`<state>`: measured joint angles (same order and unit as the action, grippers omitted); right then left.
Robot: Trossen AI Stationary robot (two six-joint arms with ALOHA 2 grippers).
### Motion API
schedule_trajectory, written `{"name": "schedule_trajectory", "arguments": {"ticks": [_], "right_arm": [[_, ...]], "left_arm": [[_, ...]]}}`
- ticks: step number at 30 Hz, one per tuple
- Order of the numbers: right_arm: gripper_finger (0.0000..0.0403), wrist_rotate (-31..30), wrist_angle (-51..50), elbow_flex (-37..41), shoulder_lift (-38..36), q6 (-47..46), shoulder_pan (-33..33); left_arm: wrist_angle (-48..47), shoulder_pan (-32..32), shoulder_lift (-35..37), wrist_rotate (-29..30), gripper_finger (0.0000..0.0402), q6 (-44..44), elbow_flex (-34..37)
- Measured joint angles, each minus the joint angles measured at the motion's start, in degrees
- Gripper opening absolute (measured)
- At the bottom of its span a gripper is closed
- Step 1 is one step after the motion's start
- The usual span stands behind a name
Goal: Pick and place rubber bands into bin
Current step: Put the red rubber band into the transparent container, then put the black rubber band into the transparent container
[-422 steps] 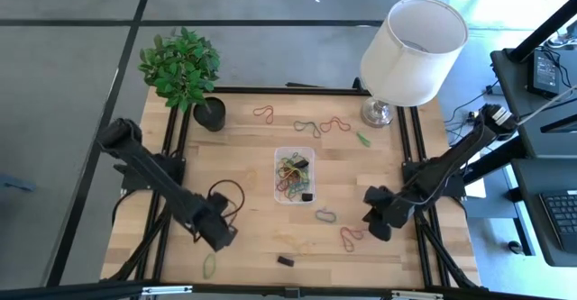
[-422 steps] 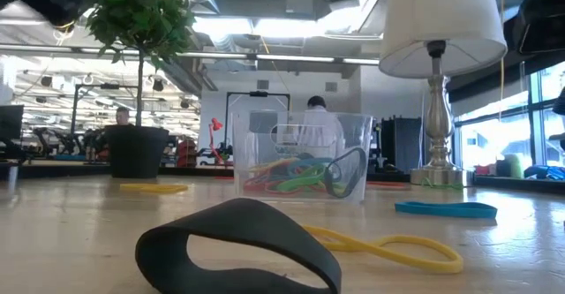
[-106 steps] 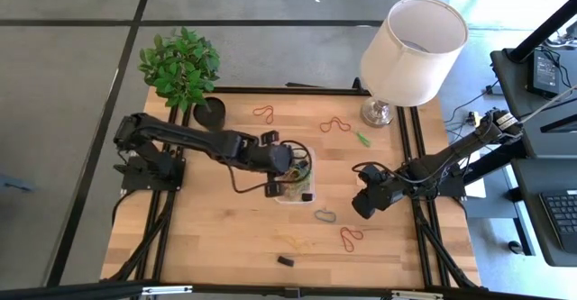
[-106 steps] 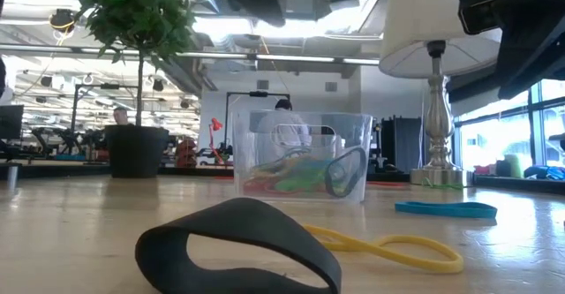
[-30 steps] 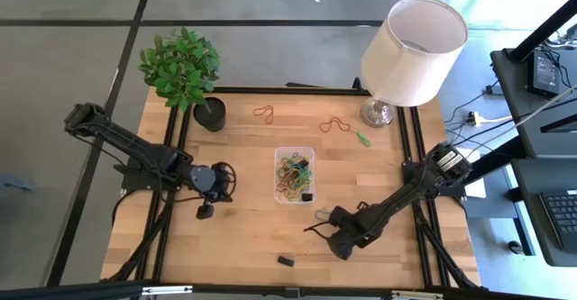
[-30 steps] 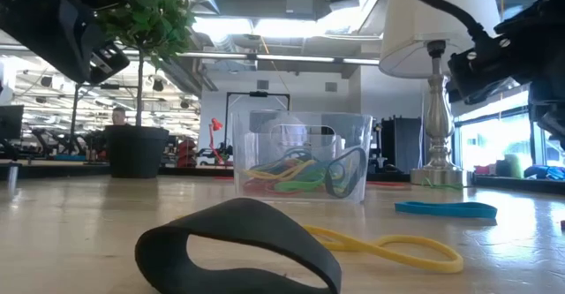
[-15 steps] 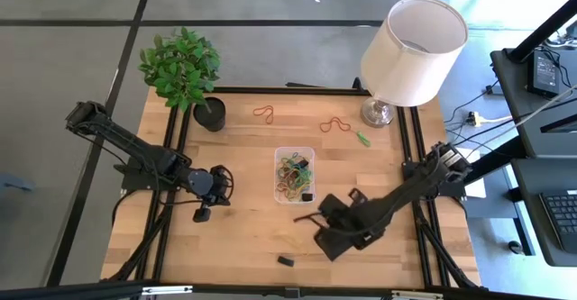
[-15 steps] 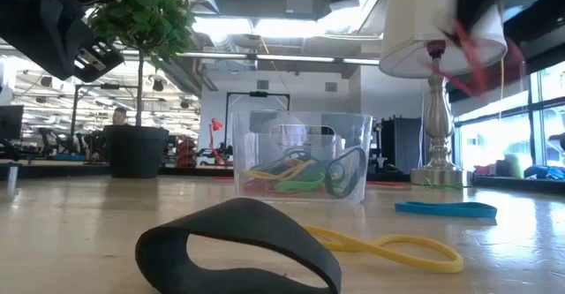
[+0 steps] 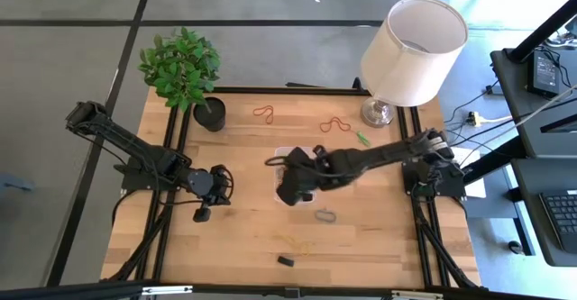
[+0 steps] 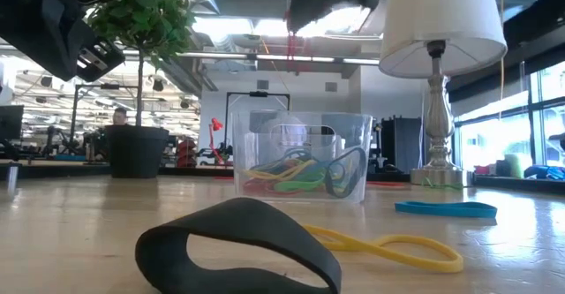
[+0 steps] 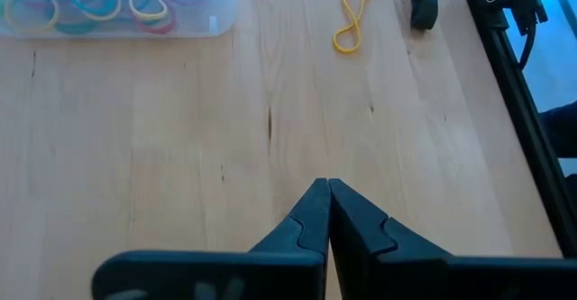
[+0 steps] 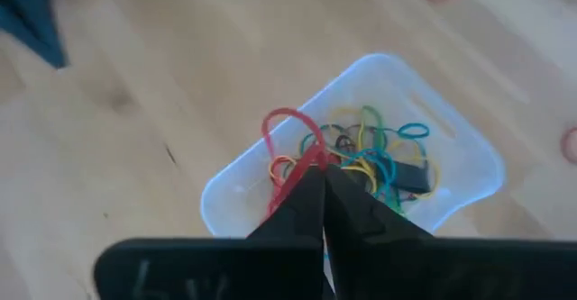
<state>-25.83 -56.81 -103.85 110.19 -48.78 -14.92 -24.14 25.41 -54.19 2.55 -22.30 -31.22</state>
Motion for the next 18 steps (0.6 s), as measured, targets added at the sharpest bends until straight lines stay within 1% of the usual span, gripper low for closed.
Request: {"name": "schedule_trajectory", "arguments": {"ticks": [6, 11, 18], "right_arm": [[0.0008, 7.7, -0.2, 0.1, 4.9, 1.2, 2.8], [0.0034, 9.4, -0.9, 0.1, 7.8, 1.0, 3.1], [0.0091, 10.5, -3.5, 0.1, 8.4, -1.0, 3.3]], "left_arm": [[0.0, 0.0, 0.0, 0.0, 0.0003, -1.1, 0.0], [0.0, 0.0, 0.0, 0.0, 0.0002, -1.1, 0.0], [0.0, 0.0, 0.0, 0.9, 0.0005, -0.9, 0.0]]}}
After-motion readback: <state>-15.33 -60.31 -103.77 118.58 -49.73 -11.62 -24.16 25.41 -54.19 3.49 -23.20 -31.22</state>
